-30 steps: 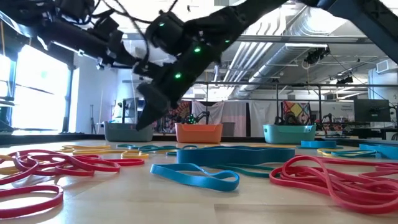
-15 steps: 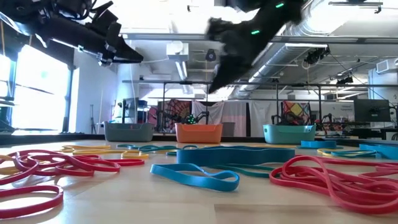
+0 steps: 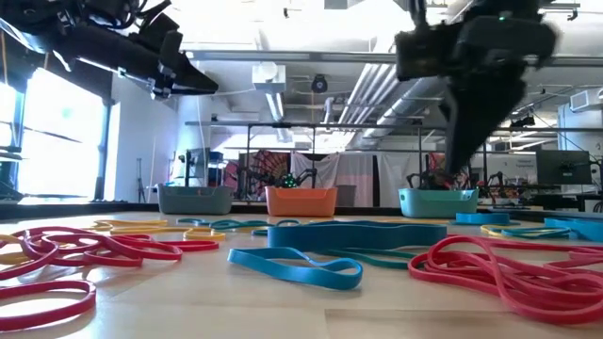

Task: Sort rubber bands into baskets
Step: Put the red rubber band into the blue bin

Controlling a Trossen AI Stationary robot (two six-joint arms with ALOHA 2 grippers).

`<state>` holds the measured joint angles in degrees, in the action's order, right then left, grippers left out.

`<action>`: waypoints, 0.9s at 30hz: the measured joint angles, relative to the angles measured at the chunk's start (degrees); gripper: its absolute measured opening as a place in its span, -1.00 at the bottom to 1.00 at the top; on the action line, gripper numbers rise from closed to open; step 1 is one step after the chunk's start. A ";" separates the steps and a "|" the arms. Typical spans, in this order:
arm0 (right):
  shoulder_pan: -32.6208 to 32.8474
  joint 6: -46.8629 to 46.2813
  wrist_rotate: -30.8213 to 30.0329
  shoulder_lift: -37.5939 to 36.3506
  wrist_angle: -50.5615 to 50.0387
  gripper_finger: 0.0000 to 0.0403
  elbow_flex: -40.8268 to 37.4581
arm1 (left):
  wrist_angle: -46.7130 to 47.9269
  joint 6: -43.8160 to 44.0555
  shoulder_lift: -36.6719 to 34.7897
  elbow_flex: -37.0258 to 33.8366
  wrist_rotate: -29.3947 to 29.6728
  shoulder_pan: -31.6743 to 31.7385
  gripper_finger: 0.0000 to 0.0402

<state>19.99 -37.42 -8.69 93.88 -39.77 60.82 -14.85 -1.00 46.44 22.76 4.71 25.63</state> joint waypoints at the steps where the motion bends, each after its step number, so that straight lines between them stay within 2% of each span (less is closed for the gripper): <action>1: 0.75 -1.79 0.66 0.32 -0.70 -0.17 0.00 | -0.02 0.22 0.00 0.00 0.00 -0.11 -0.61; 4: 2.72 -5.55 2.39 1.75 -1.68 -0.02 0.00 | 0.00 0.29 0.00 0.00 -0.07 -0.32 -0.61; 7: 3.64 -7.93 4.72 3.30 -3.22 0.04 0.02 | 0.00 0.29 0.00 0.00 -0.09 -0.33 -0.61; 24: 3.63 -7.17 8.25 9.95 -3.53 0.04 0.13 | 0.00 0.34 0.00 0.00 -0.09 -0.31 -0.61; 27: 3.24 -6.90 8.42 10.26 -3.41 -0.02 0.22 | 0.00 0.40 0.00 0.00 -0.09 -0.31 -0.61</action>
<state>23.23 -44.32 -0.28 104.14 -43.18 61.04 -14.85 -0.60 46.44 22.76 4.62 25.32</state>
